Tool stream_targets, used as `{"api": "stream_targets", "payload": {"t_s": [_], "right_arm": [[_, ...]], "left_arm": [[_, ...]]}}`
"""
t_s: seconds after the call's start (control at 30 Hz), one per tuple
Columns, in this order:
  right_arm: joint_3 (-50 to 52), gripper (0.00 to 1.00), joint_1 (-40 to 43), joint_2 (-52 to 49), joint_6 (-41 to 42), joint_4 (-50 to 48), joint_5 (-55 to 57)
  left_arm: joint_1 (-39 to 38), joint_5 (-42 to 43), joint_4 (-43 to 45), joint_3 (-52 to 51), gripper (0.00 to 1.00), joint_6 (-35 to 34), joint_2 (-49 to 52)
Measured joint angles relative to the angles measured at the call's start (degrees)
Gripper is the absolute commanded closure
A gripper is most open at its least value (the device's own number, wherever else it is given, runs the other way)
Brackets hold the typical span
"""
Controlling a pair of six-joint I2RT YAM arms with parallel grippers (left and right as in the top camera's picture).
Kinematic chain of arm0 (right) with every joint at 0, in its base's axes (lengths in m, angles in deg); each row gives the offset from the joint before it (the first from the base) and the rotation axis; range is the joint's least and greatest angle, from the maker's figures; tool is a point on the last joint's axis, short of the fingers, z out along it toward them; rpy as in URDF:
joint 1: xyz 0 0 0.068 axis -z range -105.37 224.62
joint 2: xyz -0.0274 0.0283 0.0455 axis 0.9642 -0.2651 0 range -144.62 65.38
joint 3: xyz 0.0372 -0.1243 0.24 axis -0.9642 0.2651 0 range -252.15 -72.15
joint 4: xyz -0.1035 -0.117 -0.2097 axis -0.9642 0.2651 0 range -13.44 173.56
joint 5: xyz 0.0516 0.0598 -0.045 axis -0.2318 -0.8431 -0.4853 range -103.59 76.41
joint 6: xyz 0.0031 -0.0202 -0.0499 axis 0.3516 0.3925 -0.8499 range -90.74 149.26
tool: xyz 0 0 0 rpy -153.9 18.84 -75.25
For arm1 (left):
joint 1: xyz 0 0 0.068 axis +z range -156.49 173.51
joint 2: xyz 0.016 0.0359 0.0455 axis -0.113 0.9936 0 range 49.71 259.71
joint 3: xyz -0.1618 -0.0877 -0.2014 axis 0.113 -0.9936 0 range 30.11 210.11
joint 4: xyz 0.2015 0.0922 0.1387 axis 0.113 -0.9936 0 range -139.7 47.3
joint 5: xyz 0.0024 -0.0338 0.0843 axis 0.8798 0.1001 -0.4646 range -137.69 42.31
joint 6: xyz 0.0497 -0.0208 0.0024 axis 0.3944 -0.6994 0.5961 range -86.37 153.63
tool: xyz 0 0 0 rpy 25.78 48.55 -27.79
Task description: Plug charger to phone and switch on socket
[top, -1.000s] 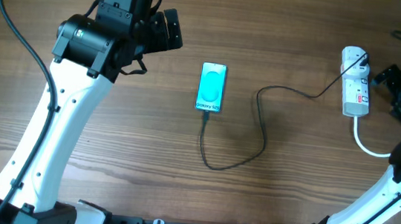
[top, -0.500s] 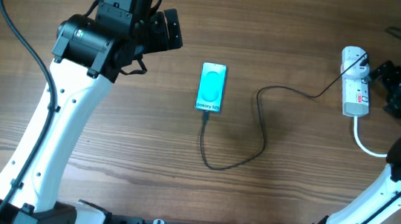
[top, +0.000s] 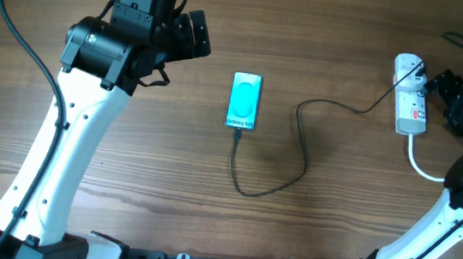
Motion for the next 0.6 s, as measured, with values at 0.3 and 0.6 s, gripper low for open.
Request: {"api": "stream_targets", "payload": {"t_s": [0.3,0.6], "right_arm": [[0.0,0.0,0.04,-0.42,0.0,-0.17,0.15],[-0.09,0.0,0.33,-0.76,-0.02,-0.31,-1.66]], "left_arm": [[0.0,0.0,0.0,0.0,0.0,-0.02,0.0],[0.0,0.0,0.0,0.0,0.0,0.0,0.0]]}}
